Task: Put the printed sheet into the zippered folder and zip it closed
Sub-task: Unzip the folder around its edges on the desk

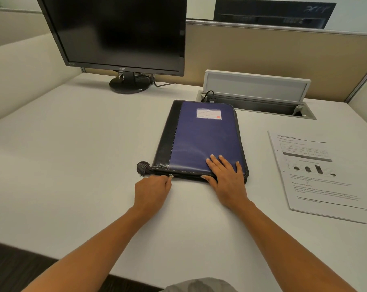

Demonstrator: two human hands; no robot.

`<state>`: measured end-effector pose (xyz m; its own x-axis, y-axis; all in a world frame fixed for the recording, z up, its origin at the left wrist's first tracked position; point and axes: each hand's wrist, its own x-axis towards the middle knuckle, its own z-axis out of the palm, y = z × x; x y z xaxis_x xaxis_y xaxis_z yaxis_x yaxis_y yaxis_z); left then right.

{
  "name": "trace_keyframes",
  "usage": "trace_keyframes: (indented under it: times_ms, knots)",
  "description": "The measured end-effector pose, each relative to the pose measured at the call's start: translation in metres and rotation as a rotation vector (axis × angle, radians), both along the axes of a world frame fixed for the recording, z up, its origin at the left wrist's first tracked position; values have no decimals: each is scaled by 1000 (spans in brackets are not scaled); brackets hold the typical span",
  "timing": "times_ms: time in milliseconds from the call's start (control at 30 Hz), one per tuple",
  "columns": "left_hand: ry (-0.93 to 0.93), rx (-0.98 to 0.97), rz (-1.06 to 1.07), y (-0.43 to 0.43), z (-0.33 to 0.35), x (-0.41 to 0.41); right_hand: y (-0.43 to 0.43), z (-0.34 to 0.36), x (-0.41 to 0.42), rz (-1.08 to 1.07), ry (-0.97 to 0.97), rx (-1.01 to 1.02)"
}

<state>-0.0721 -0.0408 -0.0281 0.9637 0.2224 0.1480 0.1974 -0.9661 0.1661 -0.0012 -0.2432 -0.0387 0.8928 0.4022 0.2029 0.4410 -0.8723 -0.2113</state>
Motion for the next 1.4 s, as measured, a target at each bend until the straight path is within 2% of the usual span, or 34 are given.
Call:
trace_keyframes:
  times_ms: [267, 400, 500, 667, 900, 1067, 1133, 1267, 1400]
  knots:
    - [39, -205, -12, 4, 9, -7, -8, 2, 3, 23, 9, 66]
    - [-107, -372, 63, 15, 8, -12, -17, 5, 7, 28, 10, 56]
    - [-226, -368, 57, 21, 8, -14, -24, 7, 8, 59, 17, 46]
    - [-120, -214, 8, 22, 6, -7, -48, 9, 11, -4, 4, 98]
    - [-110, -329, -120, 4, -3, 1, -58, 7, 5, -193, -111, 166]
    - [-131, -413, -133, 0, -6, 8, -40, 8, -16, -291, -237, 459]
    - [-132, -483, -130, 2, -5, 10, -23, 11, -30, -330, -202, 543]
    - [-112, -699, -125, 4, -1, 8, 11, 11, -49, -443, 28, 649]
    - [-75, -957, -124, 5, 4, 5, 33, 8, -52, -484, 85, 543]
